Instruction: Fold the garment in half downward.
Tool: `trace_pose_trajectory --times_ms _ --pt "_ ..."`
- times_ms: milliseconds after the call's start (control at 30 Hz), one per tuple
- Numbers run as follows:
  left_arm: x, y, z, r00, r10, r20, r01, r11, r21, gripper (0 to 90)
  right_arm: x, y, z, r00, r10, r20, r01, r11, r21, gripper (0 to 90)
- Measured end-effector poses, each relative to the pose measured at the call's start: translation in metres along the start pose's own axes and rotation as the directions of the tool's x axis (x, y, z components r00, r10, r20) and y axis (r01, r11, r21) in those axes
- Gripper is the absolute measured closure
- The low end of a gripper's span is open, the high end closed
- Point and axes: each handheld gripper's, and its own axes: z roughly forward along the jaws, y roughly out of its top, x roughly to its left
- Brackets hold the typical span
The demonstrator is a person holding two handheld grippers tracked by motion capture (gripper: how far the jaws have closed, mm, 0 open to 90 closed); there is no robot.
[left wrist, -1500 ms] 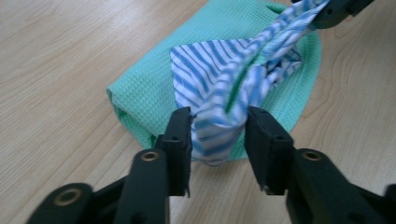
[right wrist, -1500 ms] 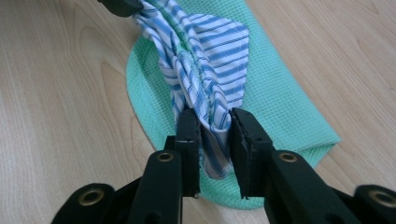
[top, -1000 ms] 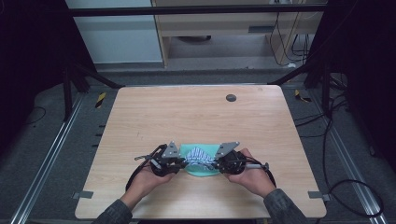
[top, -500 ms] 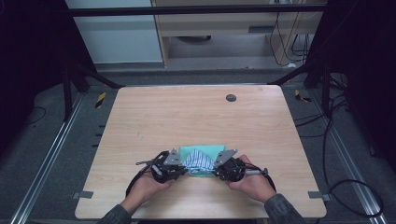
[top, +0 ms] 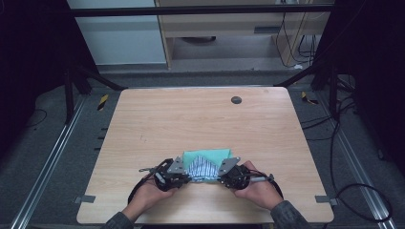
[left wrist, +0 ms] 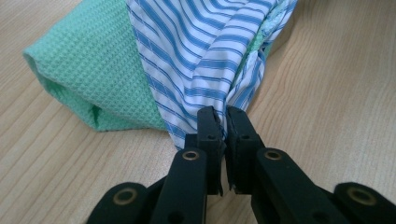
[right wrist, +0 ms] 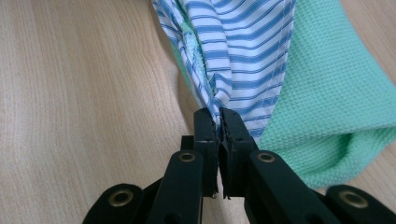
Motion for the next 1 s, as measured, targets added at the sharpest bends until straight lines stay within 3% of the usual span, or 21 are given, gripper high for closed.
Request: trace_pose_trajectory --times_ms 200,433,633,933,1000 --pt "-0.001 -0.001 -0.001 1.0 -0.001 0.007 0.001 1.0 -0.004 85.4 -0.001 -0.002 0.0 0.9994 0.032 -0.009 -0.032 0.999 -0.011 86.4" --pt "-0.005 -0.001 -0.003 0.9999 -0.015 0.003 0.015 0.9996 -0.022 81.3 0.0 -0.005 -0.002 0.9996 0.029 -0.003 -0.029 0.999 -0.026 84.4" --pt "-0.009 -0.002 -0.01 0.9989 -0.043 0.017 0.044 0.9971 -0.063 72.4 0.002 -0.013 -0.009 0.9984 0.057 0.001 -0.056 0.997 -0.051 73.1" --pt "-0.019 -0.005 -0.023 0.999 -0.026 0.036 0.029 0.9971 -0.071 67.4 0.003 -0.029 -0.022 0.9956 0.09 0.025 -0.089 0.994 -0.056 64.9" --pt "-0.022 -0.007 -0.03 0.9993 -0.023 0.029 0.026 0.9969 -0.074 65.6 0.001 -0.036 -0.029 0.9931 0.107 0.047 -0.105 0.993 -0.053 58.7"
